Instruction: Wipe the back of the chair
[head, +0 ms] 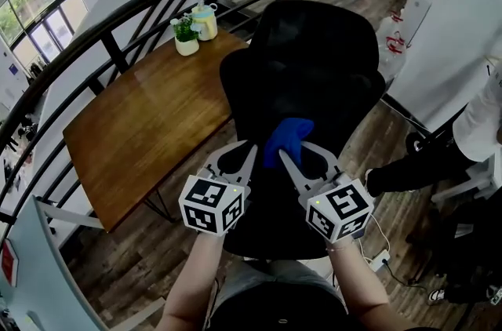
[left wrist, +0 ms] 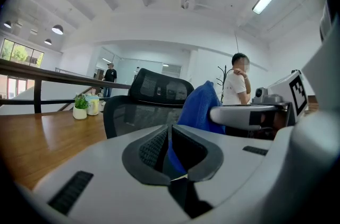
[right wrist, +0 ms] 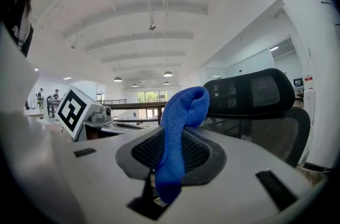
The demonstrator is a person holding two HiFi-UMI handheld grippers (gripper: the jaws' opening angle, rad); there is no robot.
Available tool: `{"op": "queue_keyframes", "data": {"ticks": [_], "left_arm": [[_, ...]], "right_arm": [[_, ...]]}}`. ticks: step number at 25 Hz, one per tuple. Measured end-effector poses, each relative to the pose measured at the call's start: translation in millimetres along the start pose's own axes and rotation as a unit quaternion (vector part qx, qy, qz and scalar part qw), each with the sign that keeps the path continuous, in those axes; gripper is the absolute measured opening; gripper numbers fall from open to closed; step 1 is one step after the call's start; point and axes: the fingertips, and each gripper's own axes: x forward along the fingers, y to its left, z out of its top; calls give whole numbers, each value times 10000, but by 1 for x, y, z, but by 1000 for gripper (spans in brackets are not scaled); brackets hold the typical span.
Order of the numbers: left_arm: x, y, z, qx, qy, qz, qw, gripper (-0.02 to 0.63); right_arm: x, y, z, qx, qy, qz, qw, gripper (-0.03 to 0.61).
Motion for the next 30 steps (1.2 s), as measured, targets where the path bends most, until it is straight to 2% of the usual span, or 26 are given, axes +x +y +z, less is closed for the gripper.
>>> {"op": "queue_keyframes", "data": {"ticks": [6,21,30], "left_arm": [[15,10,9,68,6,172,9998,32],[66,47,91,515,-434,504,9965,32],[97,73,108,476,-475,666,9955,32]], "right_arm": [[17,-22,13,-97,-102,58,9999,91],[99,-72,107,-756,-375,508,9951,92],[144,-113,118,-680,-288,538,9958,91]]}}
